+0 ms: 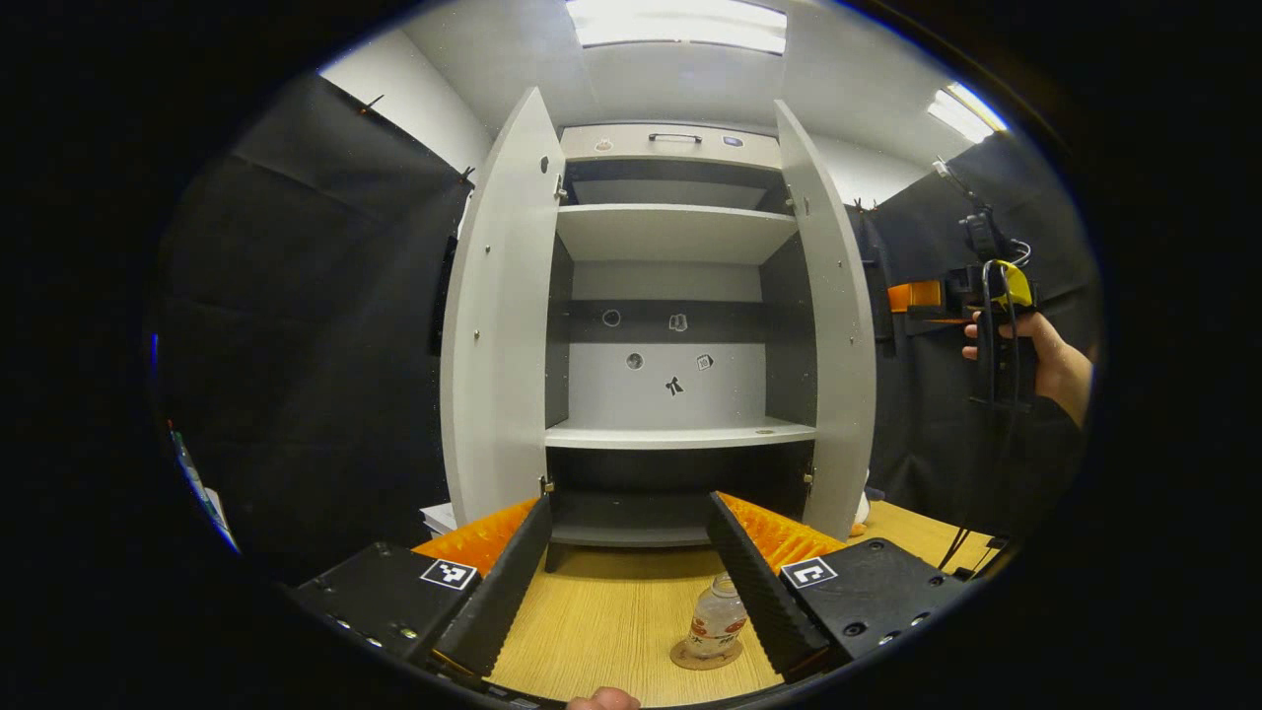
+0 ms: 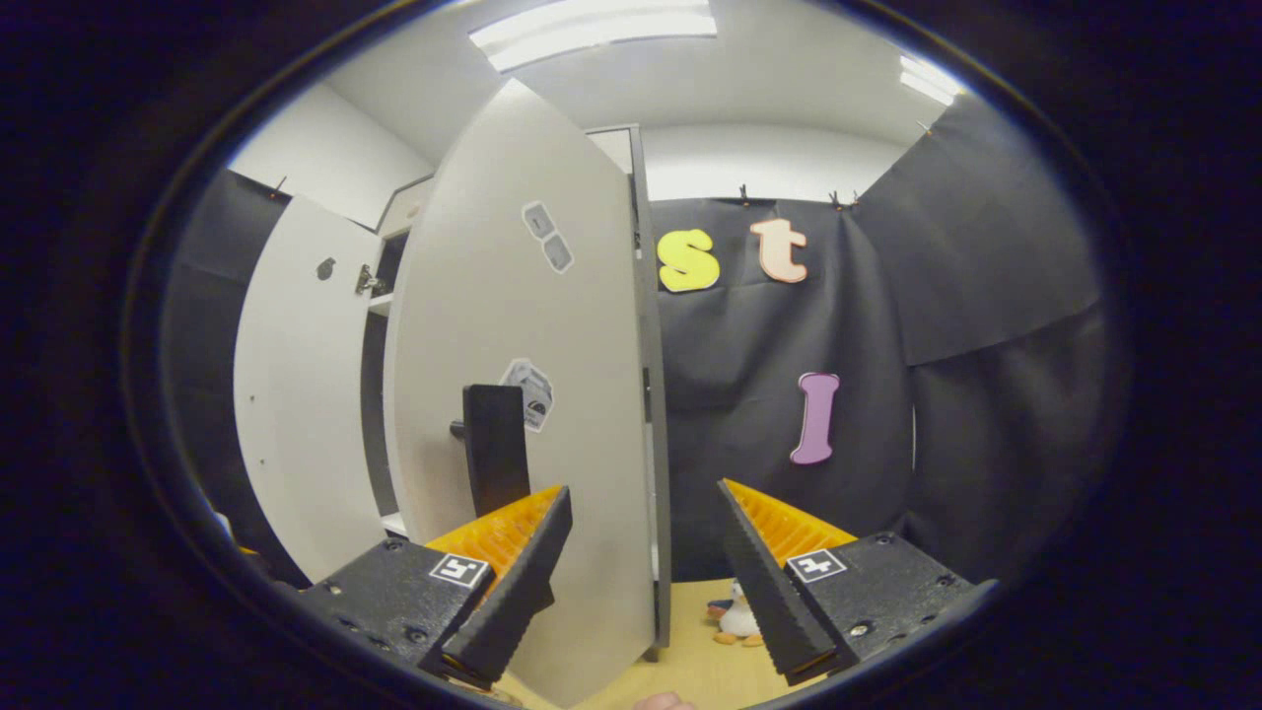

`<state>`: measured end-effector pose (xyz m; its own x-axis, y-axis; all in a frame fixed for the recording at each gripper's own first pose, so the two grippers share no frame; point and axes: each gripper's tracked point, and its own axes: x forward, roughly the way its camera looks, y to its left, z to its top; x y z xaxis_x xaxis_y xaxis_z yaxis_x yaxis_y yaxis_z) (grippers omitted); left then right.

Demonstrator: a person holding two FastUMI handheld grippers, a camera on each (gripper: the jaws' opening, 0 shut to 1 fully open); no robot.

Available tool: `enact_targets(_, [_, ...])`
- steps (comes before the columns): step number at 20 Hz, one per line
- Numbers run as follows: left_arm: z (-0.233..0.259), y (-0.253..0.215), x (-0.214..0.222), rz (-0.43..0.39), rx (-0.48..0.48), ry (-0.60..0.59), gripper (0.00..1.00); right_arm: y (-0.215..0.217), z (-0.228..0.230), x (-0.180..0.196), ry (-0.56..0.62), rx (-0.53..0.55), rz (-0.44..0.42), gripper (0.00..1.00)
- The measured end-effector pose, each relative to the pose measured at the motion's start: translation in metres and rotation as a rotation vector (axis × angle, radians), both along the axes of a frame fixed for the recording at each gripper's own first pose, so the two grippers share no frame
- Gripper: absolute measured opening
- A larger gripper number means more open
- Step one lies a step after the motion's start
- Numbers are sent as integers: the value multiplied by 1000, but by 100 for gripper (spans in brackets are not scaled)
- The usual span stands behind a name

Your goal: Grasp the bottle in the cabinet with the left hand and place it on the coaster, then close the right door with the right hand and the left door with the left hand.

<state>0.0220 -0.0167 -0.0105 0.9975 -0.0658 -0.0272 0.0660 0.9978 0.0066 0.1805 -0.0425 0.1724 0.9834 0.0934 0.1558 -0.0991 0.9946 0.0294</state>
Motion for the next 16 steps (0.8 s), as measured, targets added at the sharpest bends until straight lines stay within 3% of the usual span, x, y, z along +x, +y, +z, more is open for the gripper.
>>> enact_targets(6, [0, 18, -4, 39, -5, 10, 96, 53, -5, 23, 8, -28, 83, 95])
enact_targets(9, [1, 22, -8, 52, -5, 14, 96, 54, 0, 31, -8, -15, 59, 96])
enact_targets(16, [8, 25, -11, 63, -21, 14, 96, 34, -26, -22, -26, -16, -14, 95])
